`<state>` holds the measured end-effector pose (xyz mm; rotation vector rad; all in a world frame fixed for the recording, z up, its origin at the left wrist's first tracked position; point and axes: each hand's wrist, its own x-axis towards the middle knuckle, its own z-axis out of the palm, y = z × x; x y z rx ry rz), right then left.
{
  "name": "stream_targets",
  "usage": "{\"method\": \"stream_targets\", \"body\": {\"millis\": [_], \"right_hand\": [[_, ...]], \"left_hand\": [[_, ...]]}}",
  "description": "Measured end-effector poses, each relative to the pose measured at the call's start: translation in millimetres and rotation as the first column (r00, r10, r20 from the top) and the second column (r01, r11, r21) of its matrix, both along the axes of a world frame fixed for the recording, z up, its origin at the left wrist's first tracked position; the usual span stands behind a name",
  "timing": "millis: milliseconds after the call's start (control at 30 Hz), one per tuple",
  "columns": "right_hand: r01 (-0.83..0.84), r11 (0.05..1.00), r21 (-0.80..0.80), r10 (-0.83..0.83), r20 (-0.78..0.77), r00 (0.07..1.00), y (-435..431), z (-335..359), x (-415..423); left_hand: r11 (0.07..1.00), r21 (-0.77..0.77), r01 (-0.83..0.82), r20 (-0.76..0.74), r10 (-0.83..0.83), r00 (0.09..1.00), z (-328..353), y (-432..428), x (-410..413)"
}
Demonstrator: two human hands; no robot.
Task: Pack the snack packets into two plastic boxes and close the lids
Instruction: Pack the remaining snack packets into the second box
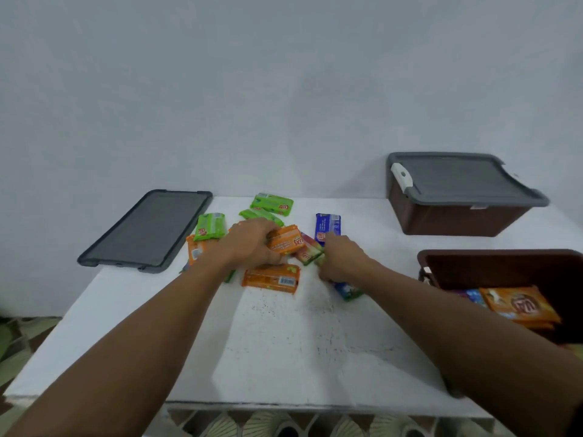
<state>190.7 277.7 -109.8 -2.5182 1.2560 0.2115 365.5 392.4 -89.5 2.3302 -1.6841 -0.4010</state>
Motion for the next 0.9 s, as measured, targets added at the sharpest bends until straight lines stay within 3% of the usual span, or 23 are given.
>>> {"method": "stream_targets", "body": {"millis": [167, 300, 433, 500, 700, 900], "right_hand": [[-0.035, 0.999, -0.021, 0.036, 0.038, 0.999, -7.6, 14.4, -24.6], [-0.081, 0.996, -0.025, 0.084, 0.203, 0.976, -17.8, 56.1, -50.4], [-0.160, 0.987, 0.021, 0.135, 0.431, 0.892, -32.4, 110.1, -89.0], [-0.206, 0.979, 0.000, 0.182, 0.469, 0.864, -38.5, 133.1, -110.6], [-0.345, 0.934, -0.095, 0.355, 0.362, 0.862, -58.9, 154.8, -173.4], [-0.475, 0.871, -0.125, 0.491, 0.236, 0.838, -71.3, 132.0, -218.8]], "left_hand": [[0.998, -0.034, -0.048, -0.076, 0.045, 0.996, 12.0, -7.6, -26.8], [0.985, -0.125, -0.120, -0.169, 0.098, 0.981, 27.5, -15.0, -46.6], [0.959, -0.190, -0.211, -0.312, 0.144, 0.939, 55.2, -17.7, -69.6], [0.946, -0.222, -0.238, -0.405, 0.132, 0.905, 72.2, -19.3, -86.9], [0.928, -0.247, -0.279, -0.607, 0.076, 0.791, 102.5, -41.2, -141.1], [0.956, -0.188, -0.226, -0.617, 0.064, 0.784, 108.8, -67.6, -198.2]]}}
